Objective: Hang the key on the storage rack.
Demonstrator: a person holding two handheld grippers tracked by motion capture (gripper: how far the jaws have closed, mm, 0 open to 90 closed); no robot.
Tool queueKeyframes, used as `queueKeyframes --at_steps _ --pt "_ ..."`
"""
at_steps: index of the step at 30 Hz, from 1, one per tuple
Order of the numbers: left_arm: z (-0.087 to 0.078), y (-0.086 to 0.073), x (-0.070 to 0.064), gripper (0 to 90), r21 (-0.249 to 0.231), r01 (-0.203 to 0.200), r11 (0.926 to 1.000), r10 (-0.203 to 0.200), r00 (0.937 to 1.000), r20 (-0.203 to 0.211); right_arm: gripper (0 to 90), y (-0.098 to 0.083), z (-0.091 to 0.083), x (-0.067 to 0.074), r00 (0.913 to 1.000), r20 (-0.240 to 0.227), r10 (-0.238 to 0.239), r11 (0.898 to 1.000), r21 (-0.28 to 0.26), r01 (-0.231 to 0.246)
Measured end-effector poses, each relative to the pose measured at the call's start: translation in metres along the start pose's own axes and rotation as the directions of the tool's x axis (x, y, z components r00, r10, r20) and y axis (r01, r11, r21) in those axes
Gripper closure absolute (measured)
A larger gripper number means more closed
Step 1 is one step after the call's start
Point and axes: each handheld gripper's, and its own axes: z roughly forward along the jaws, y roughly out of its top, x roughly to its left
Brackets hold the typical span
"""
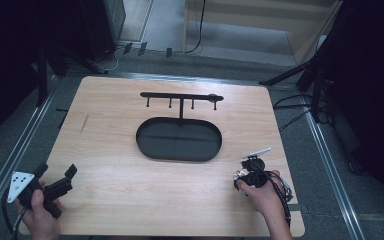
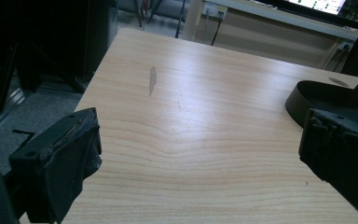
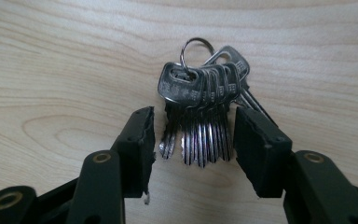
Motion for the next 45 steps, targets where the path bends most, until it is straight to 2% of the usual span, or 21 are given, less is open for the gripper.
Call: queueKeyframes --at_steps 1,2,4,6,7,9,10,14,15,18,22,23,28,31,33,34,37,39,42,45 --pt "0.0 0.0 0.0 0.0 0.0 -0.001 1.0 0.001 1.0 -0.001 55.4 -0.001 0.0 0.001 0.9999 0.012 -0.006 1.0 -0.01 0.007" --pt "0.0 0.0 0.0 0.0 0.0 -0.001 1.0 0.001 1.0 -0.001 55.4 -0.001 0.0 0.001 0.9999 0.012 -0.006 1.0 -0.01 0.007" --pt "0.0 0.0 0.0 0.0 0.0 -0.001 1.0 0.001 1.0 -0.001 66.9 -0.002 -0.001 0.002 0.9997 0.019 -0.018 1.0 -0.004 0.018" --pt "0.0 0.0 0.0 0.0 0.0 0.0 1.0 0.0 1.0 -0.003 78.5 -0.004 -0.002 0.001 0.9991 0.007 -0.042 0.999 0.003 0.042" --pt "0.0 0.0 0.0 0.0 0.0 0.0 1.0 0.0 1.0 -0.003 83.5 -0.005 -0.004 0.0 0.9981 0.035 -0.05 0.999 -0.008 0.051" --pt "0.0 0.0 0.0 0.0 -0.001 0.001 1.0 -0.001 1.0 -0.002 83.6 -0.005 -0.005 0.0 0.9974 0.047 -0.055 0.998 -0.007 0.055" --pt "0.0 0.0 0.0 0.0 -0.001 0.003 1.0 -0.003 1.0 -0.002 83.7 -0.006 -0.006 -0.001 0.9963 0.045 -0.073 0.997 -0.008 0.074" --pt "0.0 0.0 0.0 0.0 -0.001 0.002 1.0 -0.002 1.0 -0.003 83.8 -0.005 -0.015 -0.003 0.9973 -0.003 -0.074 0.996 -0.048 0.074" --pt "0.0 0.0 0.0 0.0 0.0 0.003 1.0 -0.003 1.0 -0.002 83.9 -0.004 -0.021 -0.002 0.9969 -0.007 -0.079 0.995 -0.066 0.078" --pt "0.0 0.0 0.0 0.0 0.0 0.004 1.0 -0.004 1.0 -0.003 83.9 0.0 -0.029 0.0 0.9957 -0.009 -0.092 0.993 -0.076 0.091" --pt "0.0 0.0 0.0 0.0 0.002 0.002 1.0 -0.002 1.0 -0.004 83.8 0.01 -0.046 0.009 0.9914 -0.015 -0.13 0.987 -0.1 0.128" --pt "0.0 0.0 0.0 0.0 0.001 0.001 1.0 -0.001 1.0 -0.003 83.8 0.017 -0.054 0.015 0.9895 -0.027 -0.142 0.985 -0.106 0.138" --pt "0.0 0.0 0.0 0.0 0.0 0.004 1.0 -0.004 1.0 -0.002 83.8 0.03 -0.069 0.027 0.9858 -0.048 -0.161 0.98 -0.125 0.154" --pt "0.0 0.0 0.001 0.0 0.002 0.006 1.0 -0.006 1.0 -0.002 83.7 0.044 -0.078 0.037 0.9837 -0.047 -0.173 0.977 -0.137 0.166" --pt "0.0 0.0 0.001 0.0 0.003 0.007 1.0 -0.007 1.0 -0.002 83.8 0.046 -0.079 0.038 0.984 -0.045 -0.172 0.976 -0.139 0.165" --pt "0.0 0.0 0.001 0.0 0.002 0.007 1.0 -0.007 1.0 -0.002 83.7 0.05 -0.081 0.041 0.9853 -0.033 -0.168 0.976 -0.148 0.161" --pt "0.0 0.0 0.001 0.0 0.002 0.008 1.0 -0.008 1.0 0.0 83.8 0.058 -0.085 0.046 0.9895 -0.043 -0.138 0.98 -0.147 0.13" --pt "0.0 0.0 0.001 0.0 0.003 0.008 1.0 -0.008 1.0 0.0 83.8 0.065 -0.088 0.051 0.9871 -0.028 -0.157 0.978 -0.141 0.152" --pt "0.0 0.0 0.001 0.0 0.003 0.008 1.0 -0.008 1.0 0.001 83.7 0.071 -0.092 0.053 0.9872 -0.028 -0.157 0.978 -0.146 0.152" --pt "0.0 0.0 0.001 0.0 0.003 0.009 1.0 -0.009 1.0 0.0 83.8 0.082 -0.103 0.058 0.9864 -0.013 -0.164 0.973 -0.167 0.159"
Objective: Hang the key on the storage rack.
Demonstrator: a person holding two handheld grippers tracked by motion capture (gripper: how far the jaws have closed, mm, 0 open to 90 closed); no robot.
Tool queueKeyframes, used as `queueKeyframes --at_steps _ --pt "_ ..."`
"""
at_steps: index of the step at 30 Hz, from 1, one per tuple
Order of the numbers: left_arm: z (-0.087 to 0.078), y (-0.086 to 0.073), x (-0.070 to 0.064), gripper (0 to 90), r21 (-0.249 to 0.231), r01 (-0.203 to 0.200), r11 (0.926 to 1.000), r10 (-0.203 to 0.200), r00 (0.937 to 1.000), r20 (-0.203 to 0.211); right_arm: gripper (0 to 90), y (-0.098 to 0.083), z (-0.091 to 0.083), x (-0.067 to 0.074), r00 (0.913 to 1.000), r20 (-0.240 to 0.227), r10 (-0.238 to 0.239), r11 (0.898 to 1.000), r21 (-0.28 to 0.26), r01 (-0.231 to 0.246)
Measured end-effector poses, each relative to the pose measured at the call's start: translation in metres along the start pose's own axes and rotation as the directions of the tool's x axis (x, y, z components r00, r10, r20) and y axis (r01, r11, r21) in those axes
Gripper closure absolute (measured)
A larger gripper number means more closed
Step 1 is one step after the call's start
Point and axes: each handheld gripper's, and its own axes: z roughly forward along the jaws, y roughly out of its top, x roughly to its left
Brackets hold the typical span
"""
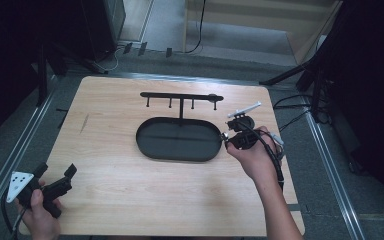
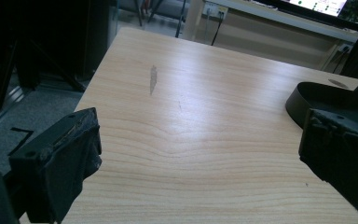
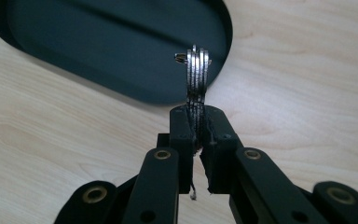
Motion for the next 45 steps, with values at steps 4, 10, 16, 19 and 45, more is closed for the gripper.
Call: queueKeyframes --at_steps 4,10,16,19,45 --pt "0.0 0.0 0.0 0.0 0.001 0.001 1.0 -0.001 1.0 0.0 83.8 0.012 -0.009 0.006 1.0 0.005 -0.001 1.0 -0.025 0.002" --pt "0.0 0.0 0.0 0.0 0.001 0.001 1.0 -0.001 1.0 0.001 83.7 0.026 -0.018 0.009 0.9999 0.015 0.001 0.999 -0.048 0.0" --pt "0.0 0.0 0.001 0.0 0.002 0.002 1.0 -0.002 1.0 0.002 83.8 0.04 -0.027 0.006 0.9995 0.011 0.03 0.998 -0.064 -0.029" --pt "0.0 0.0 0.0 0.0 0.001 0.003 1.0 -0.003 1.0 0.002 83.8 0.044 -0.03 0.007 0.9994 0.019 0.03 0.997 -0.07 -0.029" --pt "0.001 0.0 0.001 0.0 0.0 0.012 0.9999 -0.012 0.9999 0.005 83.7 0.062 -0.017 0.007 0.9976 0.012 0.068 0.996 -0.062 -0.067"
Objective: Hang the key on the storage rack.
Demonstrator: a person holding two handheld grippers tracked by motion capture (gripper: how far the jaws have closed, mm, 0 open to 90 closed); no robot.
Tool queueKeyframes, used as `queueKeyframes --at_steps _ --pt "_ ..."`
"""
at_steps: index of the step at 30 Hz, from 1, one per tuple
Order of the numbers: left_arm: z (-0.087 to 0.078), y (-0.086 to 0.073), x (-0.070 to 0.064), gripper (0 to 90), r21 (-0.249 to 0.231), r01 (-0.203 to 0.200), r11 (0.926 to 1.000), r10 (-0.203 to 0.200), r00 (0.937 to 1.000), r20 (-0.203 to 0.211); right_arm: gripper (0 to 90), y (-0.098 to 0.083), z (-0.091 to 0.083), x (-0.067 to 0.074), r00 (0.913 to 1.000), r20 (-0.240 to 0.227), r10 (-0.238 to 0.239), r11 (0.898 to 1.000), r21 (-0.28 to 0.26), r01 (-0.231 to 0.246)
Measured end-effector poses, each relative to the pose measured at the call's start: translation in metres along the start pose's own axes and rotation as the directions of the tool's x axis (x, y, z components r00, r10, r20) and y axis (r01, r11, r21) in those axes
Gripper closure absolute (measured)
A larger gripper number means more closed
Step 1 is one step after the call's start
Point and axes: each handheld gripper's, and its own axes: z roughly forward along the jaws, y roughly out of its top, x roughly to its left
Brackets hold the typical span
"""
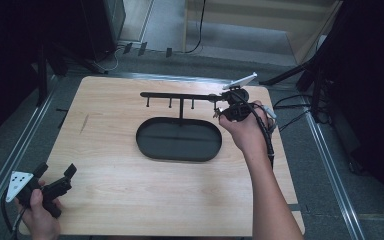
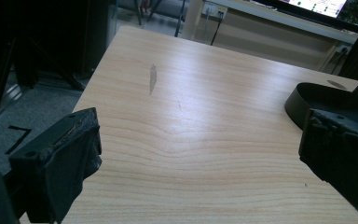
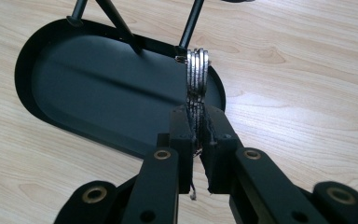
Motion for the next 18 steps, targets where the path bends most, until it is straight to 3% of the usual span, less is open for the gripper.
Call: queueKeyframes --at_steps 18 --pt "0.0 0.0 0.0 0.0 -0.002 0.006 1.0 -0.006 1.0 0.003 83.7 0.012 -0.003 0.003 0.9999 0.011 -0.004 1.0 -0.004 0.004"
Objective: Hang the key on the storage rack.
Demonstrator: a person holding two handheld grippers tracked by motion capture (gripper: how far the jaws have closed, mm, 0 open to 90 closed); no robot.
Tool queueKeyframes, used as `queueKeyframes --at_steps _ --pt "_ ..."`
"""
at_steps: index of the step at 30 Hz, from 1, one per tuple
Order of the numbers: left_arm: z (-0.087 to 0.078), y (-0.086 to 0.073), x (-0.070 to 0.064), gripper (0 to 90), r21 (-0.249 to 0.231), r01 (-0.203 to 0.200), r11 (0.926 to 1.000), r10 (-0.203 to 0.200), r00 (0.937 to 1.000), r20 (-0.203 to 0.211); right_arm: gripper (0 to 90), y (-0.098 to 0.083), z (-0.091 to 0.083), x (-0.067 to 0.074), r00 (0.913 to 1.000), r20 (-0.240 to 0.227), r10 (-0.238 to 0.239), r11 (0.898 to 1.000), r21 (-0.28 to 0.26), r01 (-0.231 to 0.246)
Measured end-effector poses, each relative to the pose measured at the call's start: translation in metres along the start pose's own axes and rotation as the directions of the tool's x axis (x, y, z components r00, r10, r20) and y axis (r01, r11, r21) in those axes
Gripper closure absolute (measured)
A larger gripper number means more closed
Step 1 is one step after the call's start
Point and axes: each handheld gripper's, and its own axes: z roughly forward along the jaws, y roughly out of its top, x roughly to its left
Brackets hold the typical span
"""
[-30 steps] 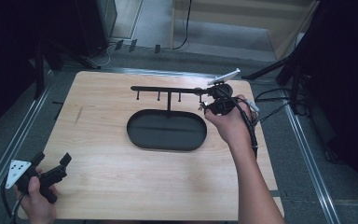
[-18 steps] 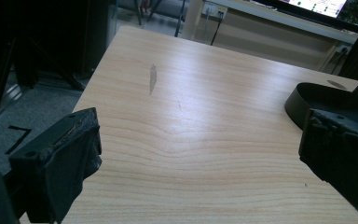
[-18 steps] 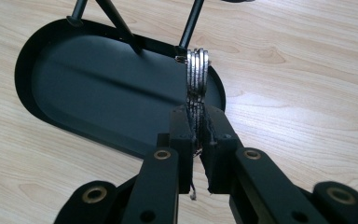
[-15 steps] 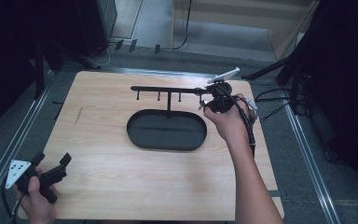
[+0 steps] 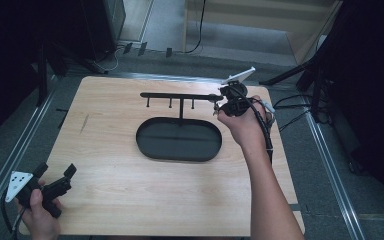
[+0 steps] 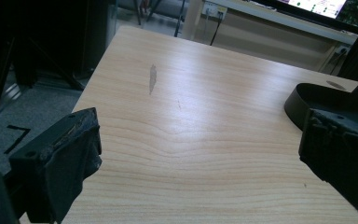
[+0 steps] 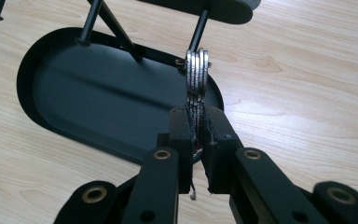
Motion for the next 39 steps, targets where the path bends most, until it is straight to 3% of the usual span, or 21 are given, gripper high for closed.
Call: queueKeyframes --at_steps 9,13,25,39 --pt "0.0 0.0 0.0 0.0 -0.001 0.002 1.0 -0.002 1.0 0.001 82.8 0.001 0.005 -0.004 0.9993 0.032 0.019 1.0 -0.023 -0.019" --pt "0.0 0.0 0.0 0.0 0.0 0.001 1.0 -0.001 1.0 0.001 81.3 0.0 0.006 -0.004 0.9981 0.061 0.007 1.0 -0.025 -0.005" --pt "0.0 0.0 0.0 0.0 0.001 0.0 1.0 0.0 1.0 0.001 80.7 -0.013 0.017 -0.008 0.9985 0.054 0.003 1.0 -0.001 -0.003" --pt "0.0 0.0 0.0 0.0 0.001 -0.003 1.0 0.003 1.0 0.0 79.0 -0.036 0.035 -0.024 0.9986 0.05 0.02 0.999 0.041 -0.022"
